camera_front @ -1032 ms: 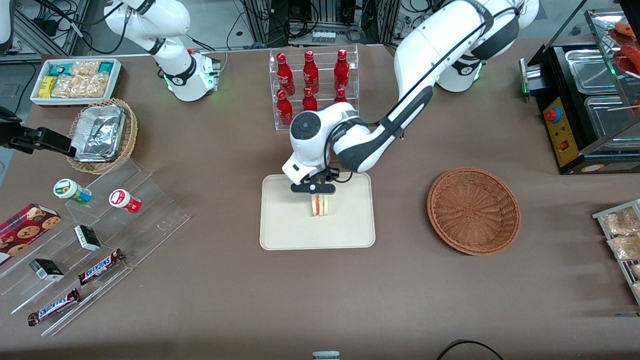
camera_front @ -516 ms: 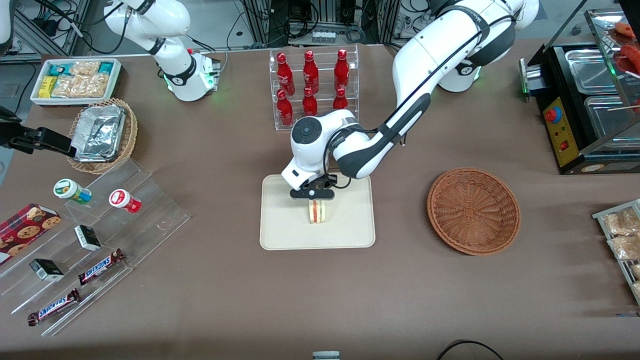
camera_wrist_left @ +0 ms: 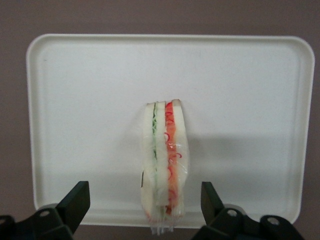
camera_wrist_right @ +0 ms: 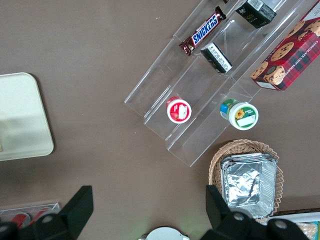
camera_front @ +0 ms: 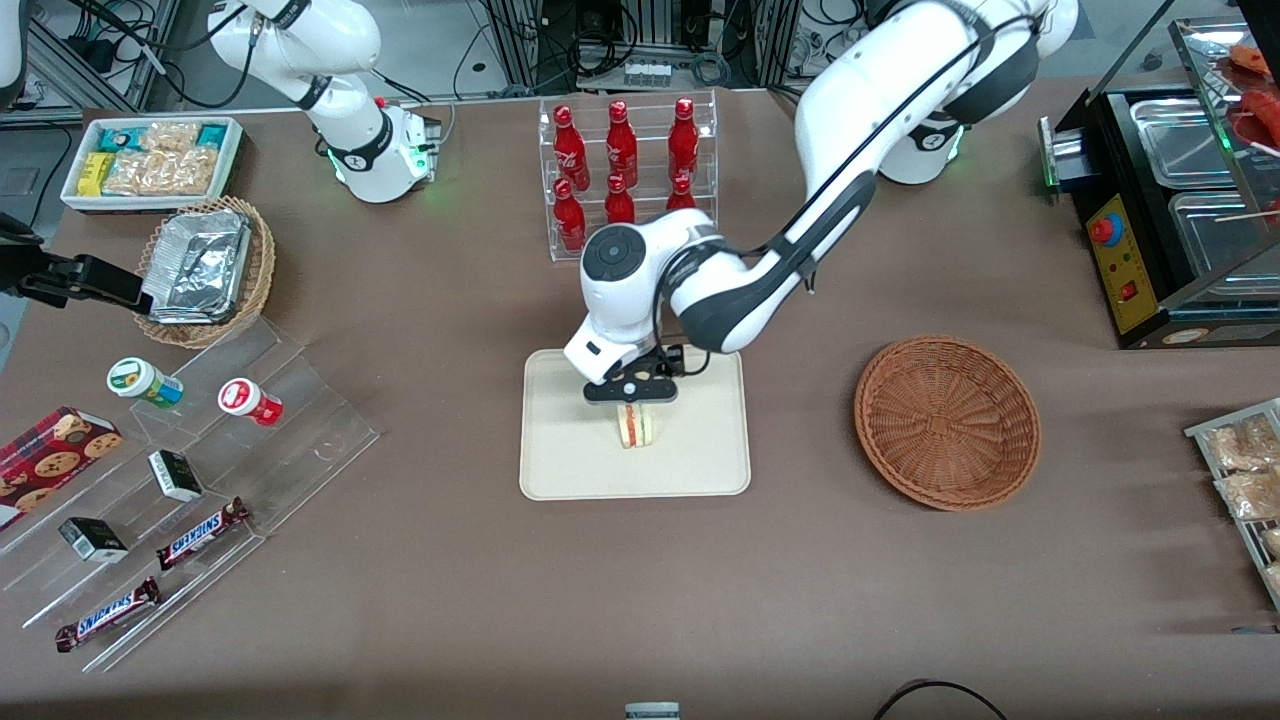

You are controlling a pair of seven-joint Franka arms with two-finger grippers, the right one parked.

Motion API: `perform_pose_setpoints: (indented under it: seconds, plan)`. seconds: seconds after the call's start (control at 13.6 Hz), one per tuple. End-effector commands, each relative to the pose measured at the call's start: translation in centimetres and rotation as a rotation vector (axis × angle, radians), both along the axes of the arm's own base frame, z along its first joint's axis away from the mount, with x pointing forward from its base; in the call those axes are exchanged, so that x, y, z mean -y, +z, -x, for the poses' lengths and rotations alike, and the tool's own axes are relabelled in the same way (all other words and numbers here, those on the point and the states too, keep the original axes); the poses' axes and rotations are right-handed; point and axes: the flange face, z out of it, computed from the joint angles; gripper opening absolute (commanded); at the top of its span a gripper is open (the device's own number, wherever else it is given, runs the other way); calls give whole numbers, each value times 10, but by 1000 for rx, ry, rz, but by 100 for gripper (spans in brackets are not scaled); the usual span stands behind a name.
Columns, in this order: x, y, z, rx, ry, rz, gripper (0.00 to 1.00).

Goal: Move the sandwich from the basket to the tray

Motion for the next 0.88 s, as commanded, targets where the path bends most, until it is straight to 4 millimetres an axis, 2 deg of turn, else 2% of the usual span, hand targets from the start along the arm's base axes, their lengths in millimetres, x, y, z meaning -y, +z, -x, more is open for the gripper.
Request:
perform_pose_setpoints:
  seconds: [0.0, 0.07, 0.29, 0.44, 0.52, 0.81]
  plan:
    - [-56, 93, -16, -11, 123, -5, 99]
    - [-72, 120, -17, -12, 151, -14, 99]
    - [-124, 172, -18, -29, 204, -98, 99]
    - [-174, 205, -25, -80, 182, -106, 99]
    - [-196, 219, -28, -99, 151, -114, 99]
    - [-288, 252, -43, -174, 54, -128, 99]
